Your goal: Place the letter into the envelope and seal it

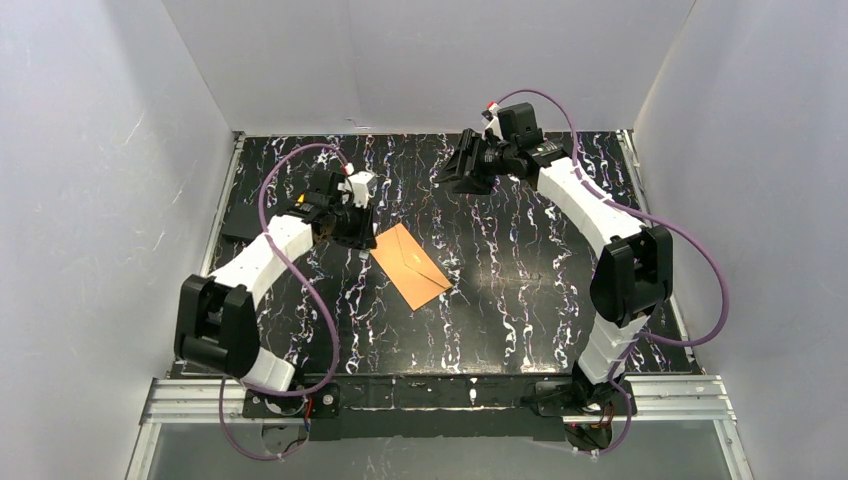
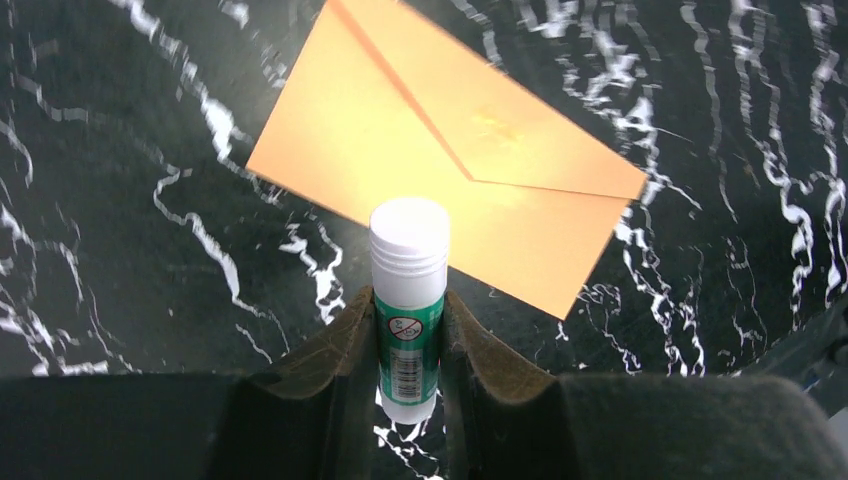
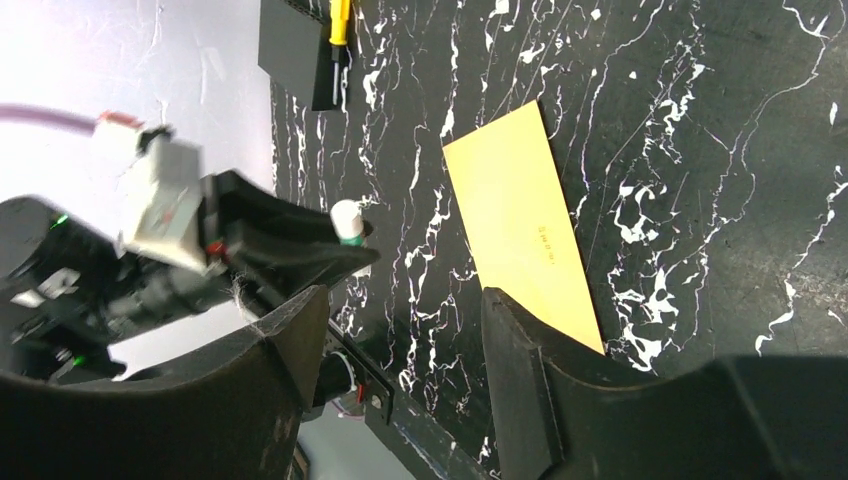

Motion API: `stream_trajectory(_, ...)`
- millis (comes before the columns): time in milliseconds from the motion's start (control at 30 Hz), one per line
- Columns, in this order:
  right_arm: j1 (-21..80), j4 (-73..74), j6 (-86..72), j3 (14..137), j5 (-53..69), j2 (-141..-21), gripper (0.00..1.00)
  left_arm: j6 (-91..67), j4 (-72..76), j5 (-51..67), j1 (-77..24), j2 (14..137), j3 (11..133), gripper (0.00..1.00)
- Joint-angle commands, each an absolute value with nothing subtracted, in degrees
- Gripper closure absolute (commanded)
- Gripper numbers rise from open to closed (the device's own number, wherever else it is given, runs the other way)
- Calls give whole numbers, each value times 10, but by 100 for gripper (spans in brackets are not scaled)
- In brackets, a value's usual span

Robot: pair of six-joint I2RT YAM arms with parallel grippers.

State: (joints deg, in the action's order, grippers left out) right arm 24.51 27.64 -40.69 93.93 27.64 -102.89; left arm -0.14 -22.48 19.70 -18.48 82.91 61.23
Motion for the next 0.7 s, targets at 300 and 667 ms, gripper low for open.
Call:
stream_trajectory(300, 237, 263, -395, 921, 284, -1030, 38, -133, -317, 73, -137, 965, 643, 90)
stream_trajectory(667, 232, 265, -386, 916, 297, -1034, 39, -151, -354, 12, -136, 1005, 681, 69)
